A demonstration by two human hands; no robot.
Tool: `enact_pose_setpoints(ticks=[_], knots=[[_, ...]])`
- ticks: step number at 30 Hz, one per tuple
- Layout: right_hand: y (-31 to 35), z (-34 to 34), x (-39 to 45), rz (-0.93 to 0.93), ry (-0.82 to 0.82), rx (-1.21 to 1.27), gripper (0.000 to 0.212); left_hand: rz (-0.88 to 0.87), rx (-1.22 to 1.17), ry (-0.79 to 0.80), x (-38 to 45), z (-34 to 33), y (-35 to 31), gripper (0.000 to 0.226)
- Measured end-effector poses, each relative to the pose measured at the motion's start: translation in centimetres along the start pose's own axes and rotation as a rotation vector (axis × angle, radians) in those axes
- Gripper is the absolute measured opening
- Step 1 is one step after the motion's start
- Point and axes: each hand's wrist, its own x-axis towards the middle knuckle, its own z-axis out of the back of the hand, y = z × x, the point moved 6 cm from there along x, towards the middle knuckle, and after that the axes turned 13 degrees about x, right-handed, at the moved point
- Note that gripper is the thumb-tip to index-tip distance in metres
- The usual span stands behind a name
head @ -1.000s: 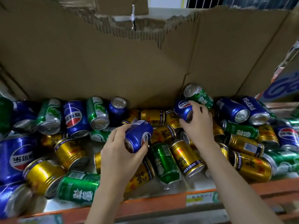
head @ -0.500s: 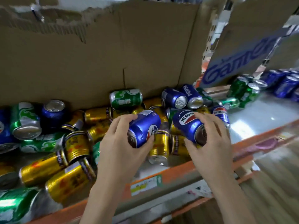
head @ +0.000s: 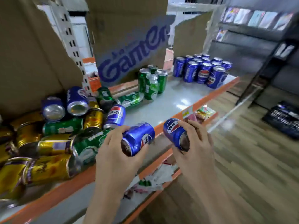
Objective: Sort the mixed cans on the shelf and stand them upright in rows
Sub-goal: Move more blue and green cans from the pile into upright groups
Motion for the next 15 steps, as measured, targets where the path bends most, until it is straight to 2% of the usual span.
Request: enact_pose_setpoints(ticks=[5,15], knots=[[-5.6,1.7,2.5,-0.052,0.012,0.008,0.072,0.000,-0.019,0.078,2.1,-5.2,-4.1,0.052],[-15.0,0.8,12.1,-0.102,-0.045,-0.019,0.067,-0.106,0.001,0.104,11.9,-15.0,-9.0,0.051]])
